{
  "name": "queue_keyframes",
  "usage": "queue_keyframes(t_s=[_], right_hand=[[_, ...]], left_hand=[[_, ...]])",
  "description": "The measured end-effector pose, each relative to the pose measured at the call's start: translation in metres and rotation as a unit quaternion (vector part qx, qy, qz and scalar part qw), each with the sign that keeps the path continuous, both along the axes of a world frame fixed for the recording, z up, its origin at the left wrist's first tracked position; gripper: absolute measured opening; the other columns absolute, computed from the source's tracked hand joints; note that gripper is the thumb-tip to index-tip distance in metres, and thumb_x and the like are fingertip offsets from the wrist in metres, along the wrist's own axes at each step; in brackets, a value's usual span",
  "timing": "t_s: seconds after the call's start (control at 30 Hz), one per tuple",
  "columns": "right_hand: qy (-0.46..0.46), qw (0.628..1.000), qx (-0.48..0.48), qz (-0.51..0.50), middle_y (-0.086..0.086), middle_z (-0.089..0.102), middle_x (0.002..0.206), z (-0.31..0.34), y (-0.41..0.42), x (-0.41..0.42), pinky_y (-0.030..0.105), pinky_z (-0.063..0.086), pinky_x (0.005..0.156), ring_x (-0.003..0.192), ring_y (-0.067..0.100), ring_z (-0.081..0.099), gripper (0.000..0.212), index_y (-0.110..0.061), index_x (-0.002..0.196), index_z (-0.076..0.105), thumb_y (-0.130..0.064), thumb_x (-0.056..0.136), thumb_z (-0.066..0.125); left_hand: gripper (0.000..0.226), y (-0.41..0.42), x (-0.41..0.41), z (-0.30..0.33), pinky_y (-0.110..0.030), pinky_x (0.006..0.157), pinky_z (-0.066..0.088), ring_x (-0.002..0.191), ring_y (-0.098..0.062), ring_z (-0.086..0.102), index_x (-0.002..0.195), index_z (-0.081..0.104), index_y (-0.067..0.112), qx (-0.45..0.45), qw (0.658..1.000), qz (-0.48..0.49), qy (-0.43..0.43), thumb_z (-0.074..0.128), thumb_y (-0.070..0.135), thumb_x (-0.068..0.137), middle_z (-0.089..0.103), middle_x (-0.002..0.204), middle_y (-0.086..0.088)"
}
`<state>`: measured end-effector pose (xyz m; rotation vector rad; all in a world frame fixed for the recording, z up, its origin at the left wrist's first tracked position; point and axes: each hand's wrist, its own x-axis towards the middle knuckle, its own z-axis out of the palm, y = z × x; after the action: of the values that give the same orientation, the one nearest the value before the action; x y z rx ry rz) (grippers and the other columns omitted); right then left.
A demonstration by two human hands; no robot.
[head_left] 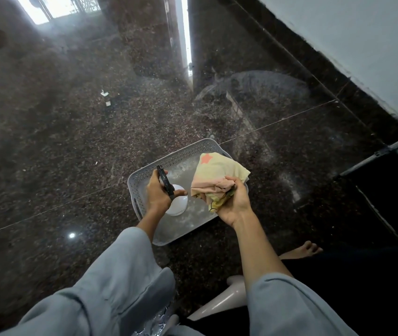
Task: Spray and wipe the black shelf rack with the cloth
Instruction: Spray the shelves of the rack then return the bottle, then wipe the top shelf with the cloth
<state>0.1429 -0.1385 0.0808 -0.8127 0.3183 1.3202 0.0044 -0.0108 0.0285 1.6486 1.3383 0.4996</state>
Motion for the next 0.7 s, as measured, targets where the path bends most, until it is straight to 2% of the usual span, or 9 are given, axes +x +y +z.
queue_keyframes(t_s=[0.1, 0.2, 0.27, 0.33, 0.4, 0.47, 0.57, 0.67, 0.7], right_hand=[[-0.001, 1.000, 0.008, -0.002, 0.015, 0.067, 0.094, 0.002, -0.002, -0.001, 0.034, 0.057, 0.063, 0.085, 0.031, 0.062, 0.032, -0.007, 0.098, 0.063, -0.027, 0.092, 0.039], [-0.001, 1.000, 0.021, -0.012, 0.016, 0.068, 0.095, 0.008, -0.005, -0.002, 0.036, 0.058, 0.064, 0.085, 0.031, 0.062, 0.033, -0.007, 0.099, 0.063, -0.027, 0.093, 0.038], [-0.007, 1.000, 0.021, -0.018, 0.015, 0.068, 0.095, 0.014, -0.005, -0.005, 0.037, 0.056, 0.069, 0.084, 0.031, 0.063, 0.033, -0.007, 0.099, 0.063, -0.027, 0.093, 0.038], [-0.017, 0.999, 0.021, -0.022, 0.015, 0.067, 0.095, 0.022, -0.006, -0.008, 0.039, 0.053, 0.074, 0.082, 0.029, 0.063, 0.033, -0.007, 0.100, 0.063, -0.028, 0.092, 0.038], [-0.027, 0.999, 0.021, -0.029, 0.015, 0.066, 0.097, 0.033, -0.008, -0.013, 0.041, 0.051, 0.077, 0.083, 0.029, 0.063, 0.034, -0.007, 0.103, 0.062, -0.028, 0.091, 0.039], [-0.034, 0.998, 0.019, -0.044, 0.016, 0.065, 0.098, 0.046, -0.011, -0.020, 0.041, 0.052, 0.076, 0.084, 0.029, 0.062, 0.034, -0.008, 0.107, 0.060, -0.029, 0.090, 0.040], [-0.048, 0.995, 0.040, -0.082, 0.016, 0.066, 0.095, 0.076, -0.020, -0.027, 0.037, 0.056, 0.070, 0.082, 0.029, 0.064, 0.035, -0.008, 0.108, 0.059, -0.029, 0.091, 0.039], [-0.055, 0.984, 0.080, -0.150, 0.011, 0.069, 0.070, 0.118, -0.037, -0.023, 0.027, 0.055, 0.050, 0.057, 0.022, 0.068, 0.034, -0.007, 0.092, 0.061, -0.028, 0.094, 0.035], [-0.059, 0.978, 0.099, -0.175, 0.010, 0.069, 0.068, 0.132, -0.043, -0.017, 0.026, 0.054, 0.048, 0.056, 0.022, 0.067, 0.035, -0.007, 0.090, 0.062, -0.028, 0.094, 0.035]], left_hand=[[0.090, 0.003, -0.004, 0.004, -0.040, 0.086, 0.050, 0.103, -0.036, 0.059, 0.119, 0.046, 0.008, -0.031, 0.999, -0.021, 0.013, 0.094, 0.018, 0.044, 0.061, 0.111, -0.022], [0.109, 0.006, -0.006, 0.013, -0.038, 0.101, 0.040, 0.125, -0.032, 0.046, 0.140, 0.033, 0.006, -0.042, 0.996, -0.044, 0.064, 0.093, 0.010, 0.048, 0.049, 0.135, -0.014], [0.118, 0.004, -0.006, 0.019, -0.041, 0.106, 0.033, 0.132, -0.032, 0.038, 0.147, 0.021, 0.009, -0.033, 0.989, -0.059, 0.130, 0.092, 0.009, 0.052, 0.038, 0.145, -0.011], [0.125, -0.002, -0.006, 0.027, -0.045, 0.111, 0.026, 0.139, -0.035, 0.024, 0.150, 0.003, 0.013, -0.038, 0.974, -0.072, 0.209, 0.088, 0.008, 0.059, 0.018, 0.155, -0.009], [0.129, -0.013, -0.002, 0.039, -0.046, 0.114, 0.020, 0.142, -0.039, 0.011, 0.149, -0.013, 0.010, -0.041, 0.952, -0.069, 0.295, 0.085, 0.008, 0.065, -0.001, 0.158, -0.010], [0.132, -0.026, 0.007, 0.057, -0.046, 0.115, 0.017, 0.142, -0.041, 0.006, 0.146, -0.020, 0.005, -0.024, 0.938, -0.063, 0.341, 0.084, 0.010, 0.066, -0.008, 0.157, -0.015], [0.132, -0.041, 0.034, 0.091, -0.046, 0.116, 0.010, 0.144, -0.039, 0.000, 0.145, -0.022, 0.005, 0.007, 0.953, -0.072, 0.294, 0.083, 0.009, 0.067, -0.013, 0.157, -0.016], [0.127, -0.058, 0.068, 0.139, -0.045, 0.117, 0.006, 0.145, -0.035, -0.001, 0.146, -0.021, 0.010, 0.055, 0.973, -0.102, 0.197, 0.080, 0.010, 0.070, -0.011, 0.158, -0.014], [0.120, -0.064, 0.078, 0.158, -0.045, 0.117, 0.005, 0.145, -0.034, -0.001, 0.147, -0.020, 0.011, 0.076, 0.979, -0.109, 0.155, 0.076, 0.013, 0.075, -0.009, 0.158, -0.014]])
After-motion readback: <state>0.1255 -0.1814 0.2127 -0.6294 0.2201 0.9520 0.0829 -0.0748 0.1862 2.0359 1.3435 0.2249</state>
